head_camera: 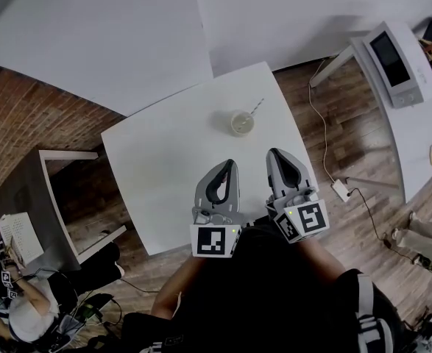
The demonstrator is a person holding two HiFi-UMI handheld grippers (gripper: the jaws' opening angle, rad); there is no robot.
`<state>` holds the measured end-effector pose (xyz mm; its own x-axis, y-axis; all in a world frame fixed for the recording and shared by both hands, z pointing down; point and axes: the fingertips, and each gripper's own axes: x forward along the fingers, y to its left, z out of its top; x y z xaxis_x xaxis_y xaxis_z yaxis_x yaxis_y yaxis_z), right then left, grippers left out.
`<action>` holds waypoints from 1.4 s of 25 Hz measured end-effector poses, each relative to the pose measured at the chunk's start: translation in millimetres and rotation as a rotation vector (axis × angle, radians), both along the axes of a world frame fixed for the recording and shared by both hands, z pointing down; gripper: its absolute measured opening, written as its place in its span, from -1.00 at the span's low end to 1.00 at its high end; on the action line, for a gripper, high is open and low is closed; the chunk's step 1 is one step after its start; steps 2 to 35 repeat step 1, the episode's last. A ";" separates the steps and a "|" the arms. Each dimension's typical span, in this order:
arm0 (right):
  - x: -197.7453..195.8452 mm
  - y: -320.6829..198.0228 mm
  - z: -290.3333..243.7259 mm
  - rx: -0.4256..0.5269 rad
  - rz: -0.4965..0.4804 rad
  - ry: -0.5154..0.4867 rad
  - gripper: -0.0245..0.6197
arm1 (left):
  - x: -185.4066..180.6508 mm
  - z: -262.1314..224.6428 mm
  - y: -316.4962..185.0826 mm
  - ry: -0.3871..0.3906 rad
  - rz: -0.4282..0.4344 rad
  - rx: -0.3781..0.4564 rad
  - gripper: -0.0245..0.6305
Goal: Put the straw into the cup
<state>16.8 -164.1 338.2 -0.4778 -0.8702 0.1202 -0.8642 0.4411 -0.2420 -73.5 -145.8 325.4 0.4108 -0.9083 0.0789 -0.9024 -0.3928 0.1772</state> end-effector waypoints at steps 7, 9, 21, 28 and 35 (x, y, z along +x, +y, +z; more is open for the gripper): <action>-1.3 -0.3 0.1 0.002 -0.002 -0.003 -0.90 | -1.3 0.5 -0.5 0.001 -0.001 0.001 -0.91; -1.3 -0.3 0.1 0.002 -0.002 -0.003 -0.90 | -1.3 0.5 -0.5 0.001 -0.001 0.001 -0.91; -1.3 -0.3 0.1 0.002 -0.002 -0.003 -0.90 | -1.3 0.5 -0.5 0.001 -0.001 0.001 -0.91; -1.3 -0.3 0.1 0.002 -0.002 -0.003 -0.90 | -1.3 0.5 -0.5 0.001 -0.001 0.001 -0.91; -1.3 -0.3 0.1 0.002 -0.002 -0.003 -0.90 | -1.3 0.5 -0.5 0.001 -0.001 0.001 -0.91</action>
